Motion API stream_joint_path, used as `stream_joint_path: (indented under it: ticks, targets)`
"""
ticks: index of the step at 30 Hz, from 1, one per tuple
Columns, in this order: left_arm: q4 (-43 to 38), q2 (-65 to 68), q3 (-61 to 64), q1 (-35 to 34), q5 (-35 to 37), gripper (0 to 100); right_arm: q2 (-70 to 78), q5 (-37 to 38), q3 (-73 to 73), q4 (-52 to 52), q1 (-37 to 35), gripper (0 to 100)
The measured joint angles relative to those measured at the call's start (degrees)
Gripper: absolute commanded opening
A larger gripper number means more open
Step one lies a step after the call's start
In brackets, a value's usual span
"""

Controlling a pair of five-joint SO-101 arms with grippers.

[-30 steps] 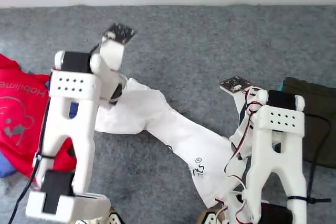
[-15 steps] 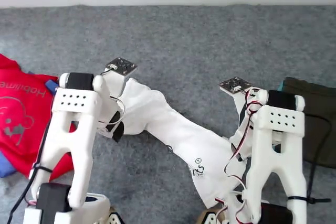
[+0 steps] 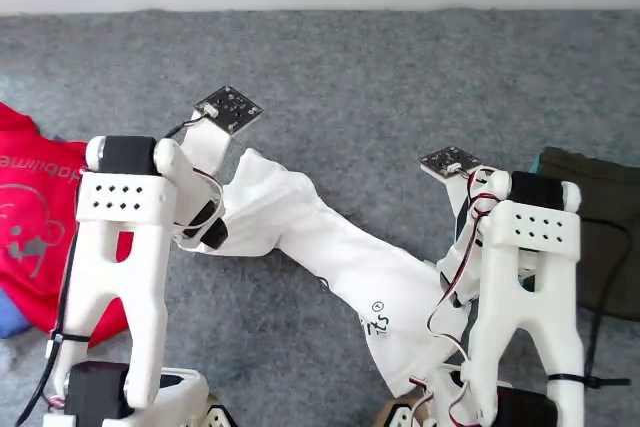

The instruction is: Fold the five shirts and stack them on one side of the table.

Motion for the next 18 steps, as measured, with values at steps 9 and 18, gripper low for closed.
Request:
stream_joint_path:
  ticks: [9, 18]
  targets:
    - [-2.64, 10.11, -1.05, 0.53, -1.32, 21, 0.00, -0.18, 0.00, 0.00, 0.00, 0.9]
    - [-5.98, 16.18, -1.23, 2.29, -1.32, 8, 0.00, -0.18, 0.00, 0.00, 0.00, 0.9]
